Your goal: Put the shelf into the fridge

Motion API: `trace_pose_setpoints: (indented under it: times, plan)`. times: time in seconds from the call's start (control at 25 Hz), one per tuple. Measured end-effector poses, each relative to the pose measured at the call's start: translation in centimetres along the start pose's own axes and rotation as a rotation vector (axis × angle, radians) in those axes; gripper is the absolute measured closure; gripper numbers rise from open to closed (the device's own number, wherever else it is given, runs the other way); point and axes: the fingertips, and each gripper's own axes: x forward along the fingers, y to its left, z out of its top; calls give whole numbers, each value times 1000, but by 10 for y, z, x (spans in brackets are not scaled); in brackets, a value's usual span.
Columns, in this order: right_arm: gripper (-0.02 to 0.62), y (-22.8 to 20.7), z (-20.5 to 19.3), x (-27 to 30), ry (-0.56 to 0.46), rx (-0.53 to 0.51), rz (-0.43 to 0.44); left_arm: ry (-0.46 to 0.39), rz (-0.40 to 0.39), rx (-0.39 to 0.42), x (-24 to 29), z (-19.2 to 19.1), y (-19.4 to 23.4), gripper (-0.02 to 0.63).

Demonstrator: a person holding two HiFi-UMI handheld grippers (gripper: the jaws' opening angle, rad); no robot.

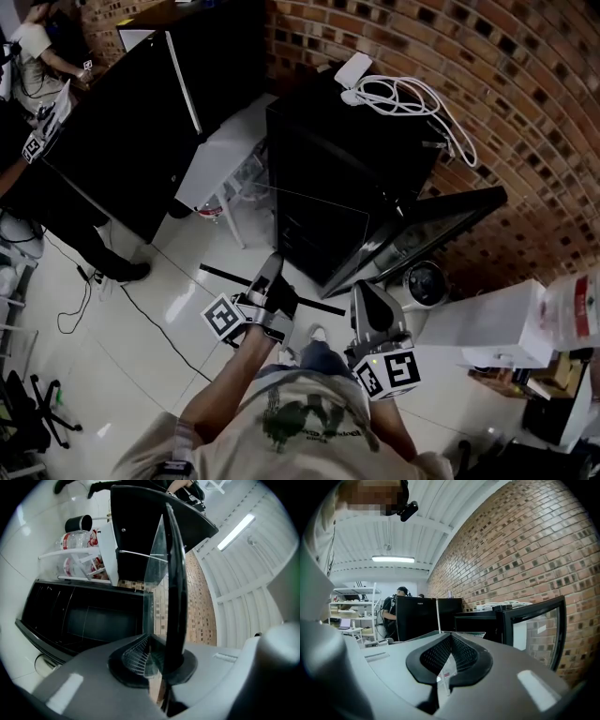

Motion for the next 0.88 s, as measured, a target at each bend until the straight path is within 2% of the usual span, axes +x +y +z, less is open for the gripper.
trace_pose_setpoints:
  times: [0.68, 0.88]
  plan:
    - [595, -26, -10, 53, 4, 11, -40, 102, 24, -11, 50, 19, 47, 589]
    - [595, -36, -12, 72, 16, 11, -54, 160, 17, 25, 67, 23, 60, 589]
